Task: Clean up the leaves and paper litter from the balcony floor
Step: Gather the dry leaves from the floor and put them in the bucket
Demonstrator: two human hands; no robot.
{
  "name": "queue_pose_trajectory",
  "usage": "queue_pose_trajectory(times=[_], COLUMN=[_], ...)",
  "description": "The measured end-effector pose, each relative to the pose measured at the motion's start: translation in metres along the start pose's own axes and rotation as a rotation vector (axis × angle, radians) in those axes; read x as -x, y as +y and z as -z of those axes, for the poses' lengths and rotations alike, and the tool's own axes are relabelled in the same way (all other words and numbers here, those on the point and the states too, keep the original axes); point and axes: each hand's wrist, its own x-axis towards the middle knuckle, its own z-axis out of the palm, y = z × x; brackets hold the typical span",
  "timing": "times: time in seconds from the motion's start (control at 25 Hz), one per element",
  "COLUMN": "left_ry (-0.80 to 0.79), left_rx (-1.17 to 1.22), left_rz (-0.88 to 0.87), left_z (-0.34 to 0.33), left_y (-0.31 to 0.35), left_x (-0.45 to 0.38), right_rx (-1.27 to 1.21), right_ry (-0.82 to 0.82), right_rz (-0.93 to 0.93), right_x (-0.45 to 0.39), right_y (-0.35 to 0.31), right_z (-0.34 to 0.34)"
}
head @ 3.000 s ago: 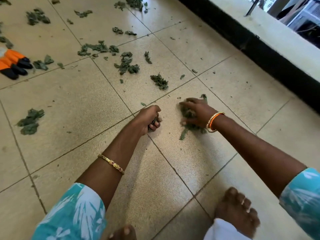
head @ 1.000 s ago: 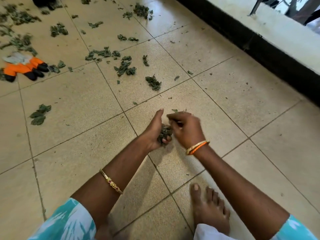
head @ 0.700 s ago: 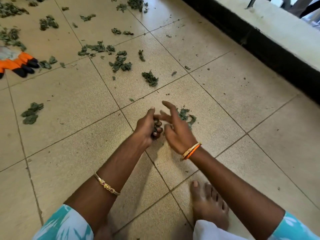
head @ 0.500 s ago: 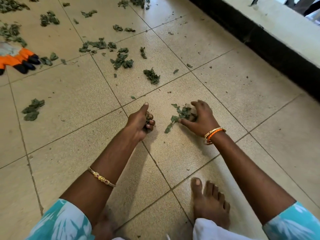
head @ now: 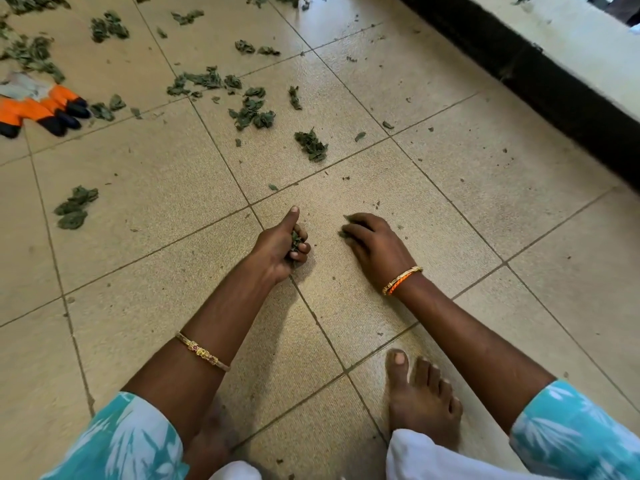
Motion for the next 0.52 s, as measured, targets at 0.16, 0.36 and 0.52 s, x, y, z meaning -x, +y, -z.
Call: queue_pose_trajectory(times=[0.16,0.36,0.52], left_ry=[-0.027,-0.072,-0.116], left_rx=[-0.034,-0.056,-0.088], left_rz=[0.023,0.038,0.058], left_z=[-0.002,-0.012,-0.018], left_y=[-0.005,-0.013,-0.014], left_x=[-0.002,-0.005,-0.003], right_rx=[0.050,0.135,0.131], right_ry=[0.024,-0.058,0.063], right_rz=[-0.018,-0.159,-0.081], right_x=[0.009,0.034,0.048], right_y=[0.021,0.026,0.021], right_z=[0.018,0.027,0.024])
